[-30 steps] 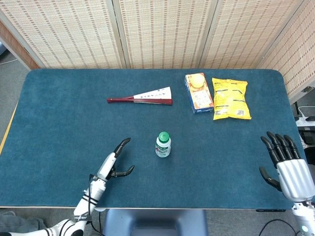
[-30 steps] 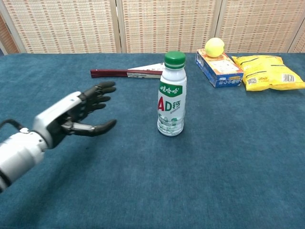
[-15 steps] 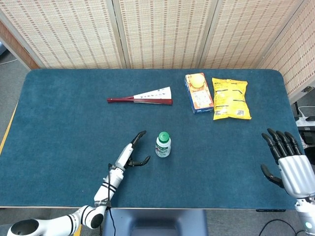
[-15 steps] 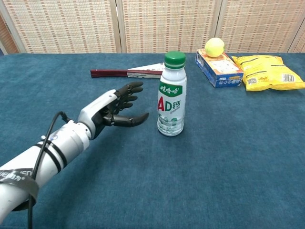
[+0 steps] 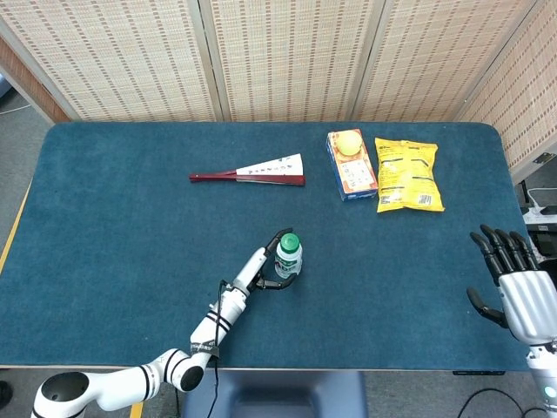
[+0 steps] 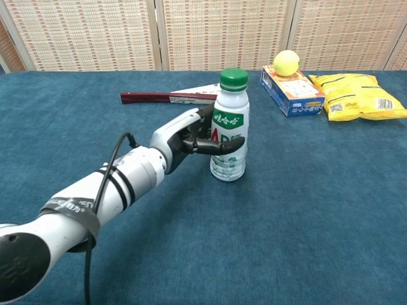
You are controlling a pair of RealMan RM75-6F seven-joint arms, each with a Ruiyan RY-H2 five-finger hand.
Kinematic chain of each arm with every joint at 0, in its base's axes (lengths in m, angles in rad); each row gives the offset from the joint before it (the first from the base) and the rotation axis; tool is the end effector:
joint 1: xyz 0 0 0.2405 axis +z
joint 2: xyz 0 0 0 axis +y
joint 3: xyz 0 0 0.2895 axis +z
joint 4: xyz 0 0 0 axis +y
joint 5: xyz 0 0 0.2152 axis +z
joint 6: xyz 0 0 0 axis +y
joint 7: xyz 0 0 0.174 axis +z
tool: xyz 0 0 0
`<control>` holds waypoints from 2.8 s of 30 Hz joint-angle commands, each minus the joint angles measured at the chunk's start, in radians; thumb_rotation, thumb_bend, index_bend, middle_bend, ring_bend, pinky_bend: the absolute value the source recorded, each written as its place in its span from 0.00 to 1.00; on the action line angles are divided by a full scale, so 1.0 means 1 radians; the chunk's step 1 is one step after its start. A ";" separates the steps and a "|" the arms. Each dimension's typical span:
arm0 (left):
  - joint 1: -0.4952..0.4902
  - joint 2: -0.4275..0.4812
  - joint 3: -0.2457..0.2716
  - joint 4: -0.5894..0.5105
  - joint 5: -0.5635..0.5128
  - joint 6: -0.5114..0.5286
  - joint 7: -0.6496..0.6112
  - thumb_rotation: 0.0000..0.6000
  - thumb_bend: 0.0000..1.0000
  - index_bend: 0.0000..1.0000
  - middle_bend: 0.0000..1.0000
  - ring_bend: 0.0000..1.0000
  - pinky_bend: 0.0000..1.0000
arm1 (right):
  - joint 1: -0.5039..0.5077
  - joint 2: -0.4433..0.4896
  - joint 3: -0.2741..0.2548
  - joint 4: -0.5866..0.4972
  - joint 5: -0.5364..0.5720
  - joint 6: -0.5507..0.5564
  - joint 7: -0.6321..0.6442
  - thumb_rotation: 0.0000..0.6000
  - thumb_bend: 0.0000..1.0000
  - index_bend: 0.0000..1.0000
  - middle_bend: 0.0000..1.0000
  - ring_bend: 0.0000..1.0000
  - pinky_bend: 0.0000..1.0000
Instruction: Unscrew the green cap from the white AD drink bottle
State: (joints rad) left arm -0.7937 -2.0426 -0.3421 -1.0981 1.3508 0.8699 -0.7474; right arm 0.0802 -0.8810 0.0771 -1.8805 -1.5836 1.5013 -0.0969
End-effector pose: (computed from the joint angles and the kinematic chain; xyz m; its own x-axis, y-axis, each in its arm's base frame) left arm -0.0667 0.3753 -0.1653 -0.5474 0.5717 0.6111 0.7274 -0.0360 0.6853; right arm -0.2805 -0.2128 0.2237 0.4584 0.0443 0.8876 -0.8812 -0.1066 0.4605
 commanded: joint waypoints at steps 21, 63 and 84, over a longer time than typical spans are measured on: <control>-0.069 -0.054 -0.004 0.081 -0.040 -0.010 0.086 1.00 0.38 0.39 0.36 0.01 0.00 | -0.006 0.020 -0.010 0.030 0.004 0.004 0.076 1.00 0.25 0.00 0.00 0.00 0.00; 0.030 -0.150 -0.005 0.061 -0.172 0.007 0.185 1.00 0.73 0.76 0.76 0.30 0.00 | 0.656 0.173 0.200 -0.231 0.464 -0.839 -0.174 1.00 0.26 0.19 0.00 0.00 0.00; 0.021 -0.178 -0.014 0.106 -0.152 -0.017 0.191 1.00 0.73 0.76 0.77 0.31 0.02 | 0.854 0.121 0.095 -0.227 0.672 -0.930 -0.265 1.00 0.27 0.24 0.00 0.00 0.00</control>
State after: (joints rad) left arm -0.7731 -2.2204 -0.3567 -0.9929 1.1984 0.8529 -0.5567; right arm 0.9230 -0.7504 0.1803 -2.1106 -0.9226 0.5735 -0.3546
